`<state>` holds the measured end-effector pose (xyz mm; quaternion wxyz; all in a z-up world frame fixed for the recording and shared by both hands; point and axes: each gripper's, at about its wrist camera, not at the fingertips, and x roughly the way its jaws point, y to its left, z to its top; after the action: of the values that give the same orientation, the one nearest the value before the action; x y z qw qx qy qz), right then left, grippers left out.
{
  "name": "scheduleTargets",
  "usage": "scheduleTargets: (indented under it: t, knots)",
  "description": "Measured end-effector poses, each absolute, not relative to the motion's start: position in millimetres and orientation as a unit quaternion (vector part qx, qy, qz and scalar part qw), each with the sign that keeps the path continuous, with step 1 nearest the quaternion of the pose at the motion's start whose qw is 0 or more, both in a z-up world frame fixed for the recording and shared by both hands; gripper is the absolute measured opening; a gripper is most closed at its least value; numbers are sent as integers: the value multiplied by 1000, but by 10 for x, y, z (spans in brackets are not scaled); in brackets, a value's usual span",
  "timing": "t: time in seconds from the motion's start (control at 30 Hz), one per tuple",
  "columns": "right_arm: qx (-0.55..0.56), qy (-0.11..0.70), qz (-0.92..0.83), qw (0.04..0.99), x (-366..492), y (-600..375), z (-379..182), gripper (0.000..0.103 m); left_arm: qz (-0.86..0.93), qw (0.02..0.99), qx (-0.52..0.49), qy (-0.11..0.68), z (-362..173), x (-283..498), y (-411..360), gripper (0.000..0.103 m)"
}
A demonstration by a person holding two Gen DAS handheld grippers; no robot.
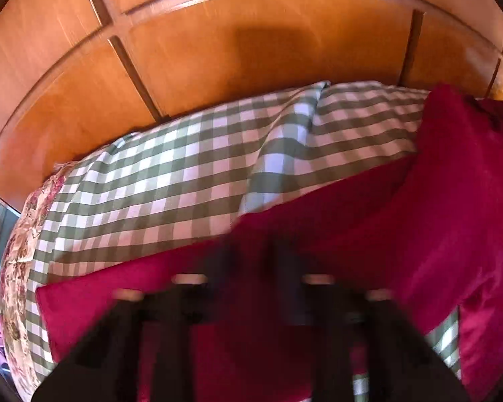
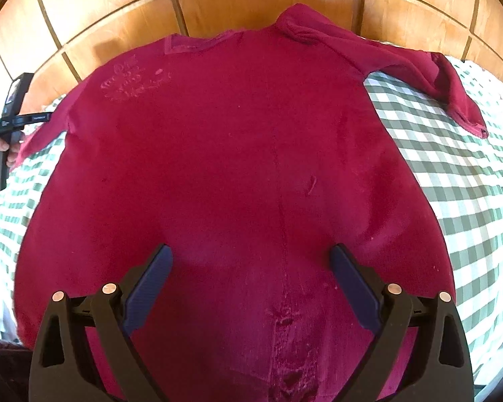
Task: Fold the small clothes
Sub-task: 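Shake out the sweater and lay it flat on the bed with both grippers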
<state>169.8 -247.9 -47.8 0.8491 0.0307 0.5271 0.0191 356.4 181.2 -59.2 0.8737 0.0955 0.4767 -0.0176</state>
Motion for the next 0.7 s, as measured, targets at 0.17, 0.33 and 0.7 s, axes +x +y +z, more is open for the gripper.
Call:
scheduleTargets:
  t: [0.17, 0.33, 0.7]
  knots:
    - [24, 522, 18, 852, 1726, -2460, -501, 98, 61, 924, 14, 377, -222, 3167, 1992, 6]
    - [20, 517, 18, 855, 1730, -2445, -525, 100, 128, 910, 14, 395, -356, 3303, 1847, 9]
    - [30, 496, -1, 868, 1545, -2786, -288, 99, -16, 888, -153, 433, -339, 2192, 1419, 67]
